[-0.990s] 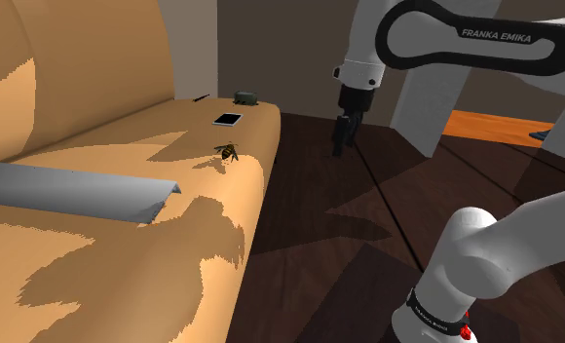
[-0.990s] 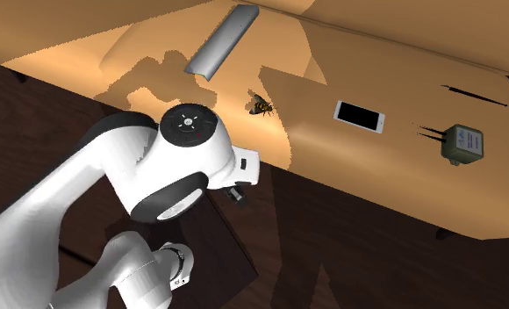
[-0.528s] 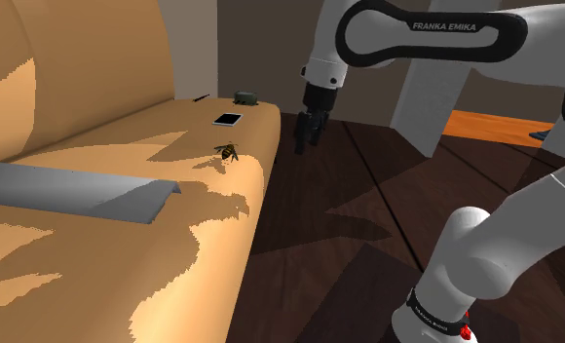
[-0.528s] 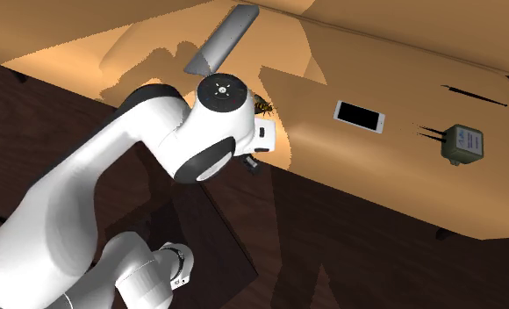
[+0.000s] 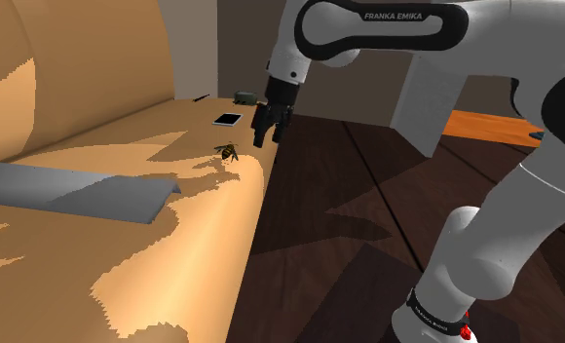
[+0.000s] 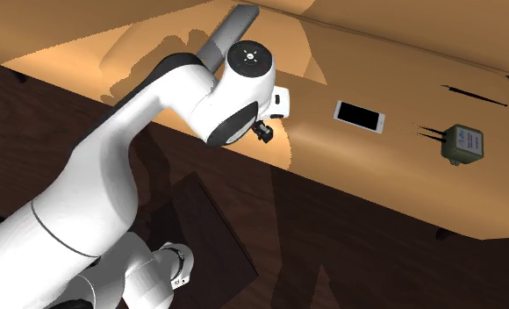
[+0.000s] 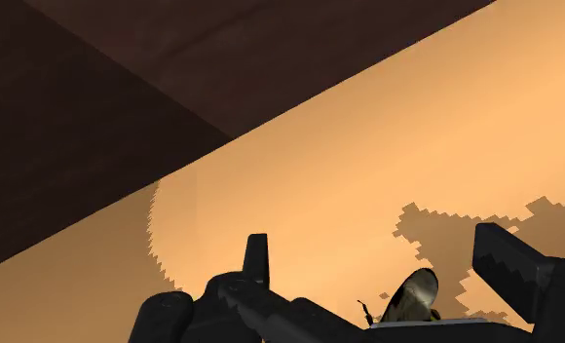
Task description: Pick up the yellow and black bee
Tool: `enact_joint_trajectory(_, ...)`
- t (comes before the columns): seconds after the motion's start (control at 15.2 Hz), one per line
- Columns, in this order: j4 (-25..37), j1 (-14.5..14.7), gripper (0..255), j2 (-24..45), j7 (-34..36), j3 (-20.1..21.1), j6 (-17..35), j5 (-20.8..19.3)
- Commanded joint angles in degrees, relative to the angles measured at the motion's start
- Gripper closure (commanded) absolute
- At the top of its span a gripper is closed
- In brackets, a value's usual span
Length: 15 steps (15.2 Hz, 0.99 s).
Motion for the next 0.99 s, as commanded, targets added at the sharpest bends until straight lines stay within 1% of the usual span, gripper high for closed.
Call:
enact_joint_trajectory(0.0, 3.7, 0.4, 0, 3.7, 0.1, 0.3, 1.1, 1.1)
enact_joint_trajectory(0.33, 13.3, 1.3, 0, 12.2, 0.9, 1.2, 2.5, 3.1)
enact_joint_trajectory(0.79, 7.4, 1.4, 0, 11.7, -0.2, 1.3, 7.8, 3.5)
enact_joint_trajectory(0.92, 6.9, 1.4, 0, 11.7, -0.3, 1.3, 8.3, 3.6)
